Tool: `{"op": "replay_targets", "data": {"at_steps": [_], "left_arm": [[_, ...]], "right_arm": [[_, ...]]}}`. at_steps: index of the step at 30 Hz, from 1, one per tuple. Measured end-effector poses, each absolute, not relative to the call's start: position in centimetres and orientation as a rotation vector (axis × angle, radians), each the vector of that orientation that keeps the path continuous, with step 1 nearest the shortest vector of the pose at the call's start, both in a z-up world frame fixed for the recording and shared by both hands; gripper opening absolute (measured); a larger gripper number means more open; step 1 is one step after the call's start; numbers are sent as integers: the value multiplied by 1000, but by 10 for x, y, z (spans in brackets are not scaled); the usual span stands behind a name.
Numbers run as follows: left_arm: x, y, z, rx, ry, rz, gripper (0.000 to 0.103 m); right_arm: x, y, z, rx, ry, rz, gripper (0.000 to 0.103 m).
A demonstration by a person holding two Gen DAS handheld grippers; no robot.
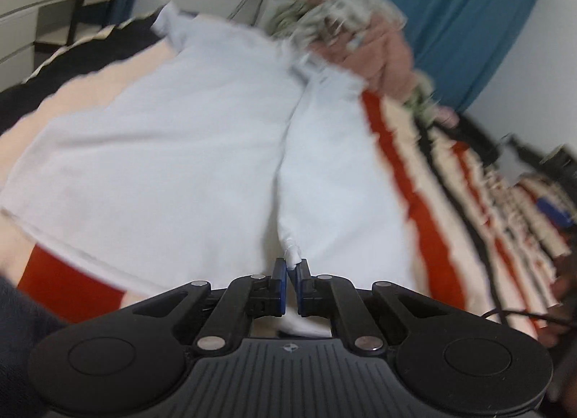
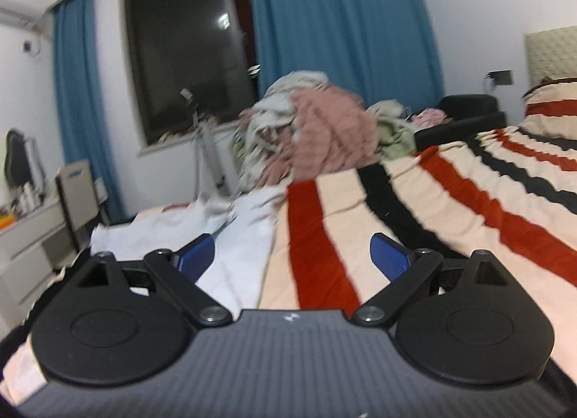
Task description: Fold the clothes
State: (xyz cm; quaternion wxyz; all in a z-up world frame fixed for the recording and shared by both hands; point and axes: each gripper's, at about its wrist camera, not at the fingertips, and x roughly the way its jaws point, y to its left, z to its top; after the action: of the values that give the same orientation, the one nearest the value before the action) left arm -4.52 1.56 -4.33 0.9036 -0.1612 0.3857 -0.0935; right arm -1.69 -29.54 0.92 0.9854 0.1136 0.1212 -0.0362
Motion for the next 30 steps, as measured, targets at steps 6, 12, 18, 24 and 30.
{"op": "replay_targets", "data": {"at_steps": [6,12,18,24,30], "left_arm": [[-57,4,-38,-221,742,-184,25],[-74,-5,-28,-181,687,-161,71],[-82,-11,-18,-125,633,-141,91],[-85,-12,-5,-73,572,-115,99],[-81,-10,9,-32,523,-105,102]], "right_arm": [[-17,-278,6,188,262,-36,94],[-19,-272,5,181,260,-15,94],[-20,-268,5,169,260,-1,94],[-21,-265,6,167,255,11,94],[-21,-265,6,177,251,8,94]]}}
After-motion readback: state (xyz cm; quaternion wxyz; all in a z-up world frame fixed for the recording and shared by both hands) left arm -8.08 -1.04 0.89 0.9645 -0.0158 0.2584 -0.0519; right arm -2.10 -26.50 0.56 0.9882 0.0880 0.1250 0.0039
